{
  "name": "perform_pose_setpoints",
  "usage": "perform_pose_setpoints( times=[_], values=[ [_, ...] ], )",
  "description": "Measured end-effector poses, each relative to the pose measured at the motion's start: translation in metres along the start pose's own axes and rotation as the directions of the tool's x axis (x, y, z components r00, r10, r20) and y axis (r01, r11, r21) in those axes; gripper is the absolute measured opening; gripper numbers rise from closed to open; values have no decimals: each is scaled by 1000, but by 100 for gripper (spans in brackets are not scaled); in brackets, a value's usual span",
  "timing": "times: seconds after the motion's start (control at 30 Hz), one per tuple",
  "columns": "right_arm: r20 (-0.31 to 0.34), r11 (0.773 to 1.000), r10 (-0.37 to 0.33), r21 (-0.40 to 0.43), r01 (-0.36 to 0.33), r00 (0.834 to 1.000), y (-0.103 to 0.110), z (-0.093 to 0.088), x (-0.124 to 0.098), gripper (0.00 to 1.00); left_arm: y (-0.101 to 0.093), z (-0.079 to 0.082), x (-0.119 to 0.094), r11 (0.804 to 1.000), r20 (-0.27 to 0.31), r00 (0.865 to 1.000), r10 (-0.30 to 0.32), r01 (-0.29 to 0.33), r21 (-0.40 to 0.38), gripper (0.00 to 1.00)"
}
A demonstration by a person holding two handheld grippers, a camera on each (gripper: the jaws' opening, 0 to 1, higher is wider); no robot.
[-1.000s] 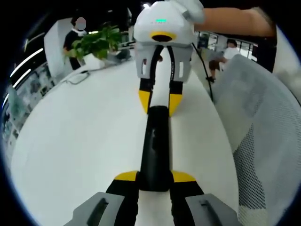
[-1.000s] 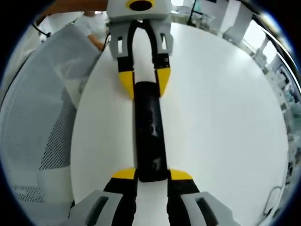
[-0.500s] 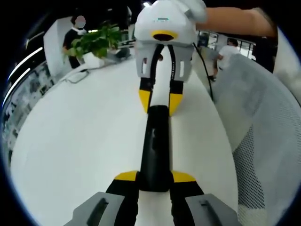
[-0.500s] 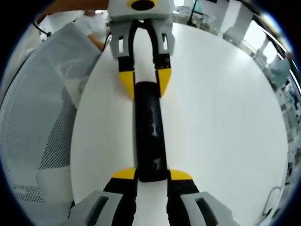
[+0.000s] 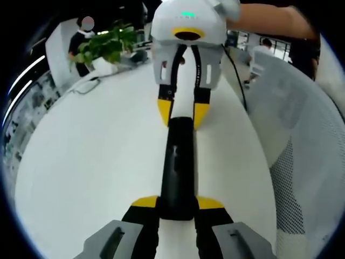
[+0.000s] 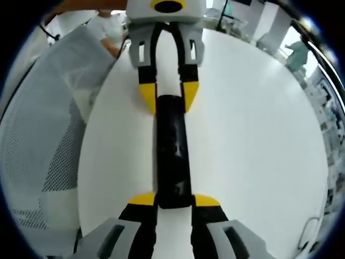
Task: Press the specified remote control buttons in sequence, fully releasing each button before pressing the next.
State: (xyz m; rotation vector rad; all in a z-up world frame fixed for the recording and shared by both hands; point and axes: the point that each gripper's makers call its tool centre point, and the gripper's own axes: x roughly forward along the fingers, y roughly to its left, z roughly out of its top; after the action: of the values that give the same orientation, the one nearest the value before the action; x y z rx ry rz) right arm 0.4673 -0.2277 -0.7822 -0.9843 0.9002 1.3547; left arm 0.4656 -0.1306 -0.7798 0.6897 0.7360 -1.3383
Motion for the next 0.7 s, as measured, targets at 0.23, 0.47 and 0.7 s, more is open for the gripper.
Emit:
perform_pose_setpoints(
  times=[0.23,0.47,0.7],
  values=[
    [14,999,-38,-6,38,999,-26,3,-7,20,26,7,-6,999,4,1000,23,-23,27,23],
    [24,998,-67,-8,67,997,-58,4,-11,20,59,13,-8,998,1,999,47,-47,48,23],
    [28,996,-88,-15,89,996,-92,3,-10,20,92,17,-6,996,0,998,68,-68,56,23]
  ],
)
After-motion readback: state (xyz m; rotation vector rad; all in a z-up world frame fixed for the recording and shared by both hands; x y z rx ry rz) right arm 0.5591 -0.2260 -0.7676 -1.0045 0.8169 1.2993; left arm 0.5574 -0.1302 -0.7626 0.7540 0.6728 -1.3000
